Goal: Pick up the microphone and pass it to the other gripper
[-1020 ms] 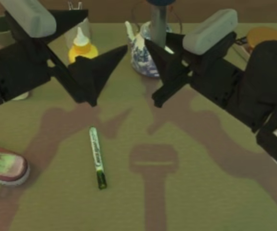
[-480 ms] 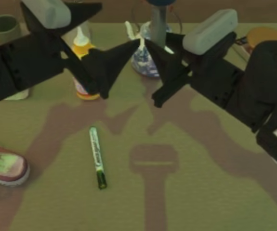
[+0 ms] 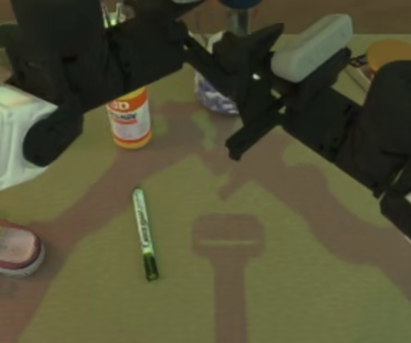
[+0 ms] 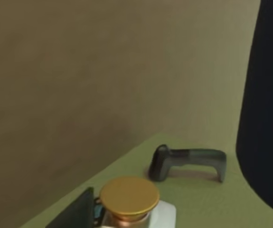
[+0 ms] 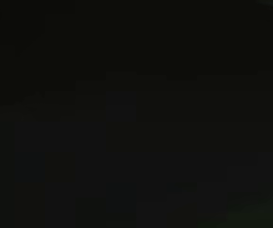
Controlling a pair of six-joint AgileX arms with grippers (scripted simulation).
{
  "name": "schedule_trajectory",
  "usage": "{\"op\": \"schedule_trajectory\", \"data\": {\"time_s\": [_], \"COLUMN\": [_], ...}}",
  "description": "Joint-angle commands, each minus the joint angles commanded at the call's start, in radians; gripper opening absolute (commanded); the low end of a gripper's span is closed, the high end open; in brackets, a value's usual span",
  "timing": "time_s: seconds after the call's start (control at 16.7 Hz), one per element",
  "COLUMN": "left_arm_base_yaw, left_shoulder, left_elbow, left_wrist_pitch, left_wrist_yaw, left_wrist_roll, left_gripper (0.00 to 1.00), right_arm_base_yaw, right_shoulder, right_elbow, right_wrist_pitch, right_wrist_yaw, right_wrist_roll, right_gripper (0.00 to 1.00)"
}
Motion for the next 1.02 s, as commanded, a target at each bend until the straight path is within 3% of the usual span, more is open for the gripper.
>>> {"op": "schedule_trajectory", "data": {"time_s": [0.24,1.02], "left_arm_base_yaw": [-0.005,-0.005], "left_shoulder": [0.008,0.008], "left_elbow": [0.008,0.008], "left_wrist_pitch": [0.002,0.002], "left_wrist_yaw": [-0.005,-0.005], "left_wrist_roll": [0.0,0.0], "left_gripper": [1.0,0.02], "right_arm_base_yaw": [0.0,0.0], "right_shoulder": [0.0,0.0], "right_elbow": [0.0,0.0], "right_wrist_pitch": [0.0,0.0], "right_wrist_yaw": [0.0,0.0], "right_wrist_roll": [0.0,0.0], "right_gripper": [0.0,0.0]}}
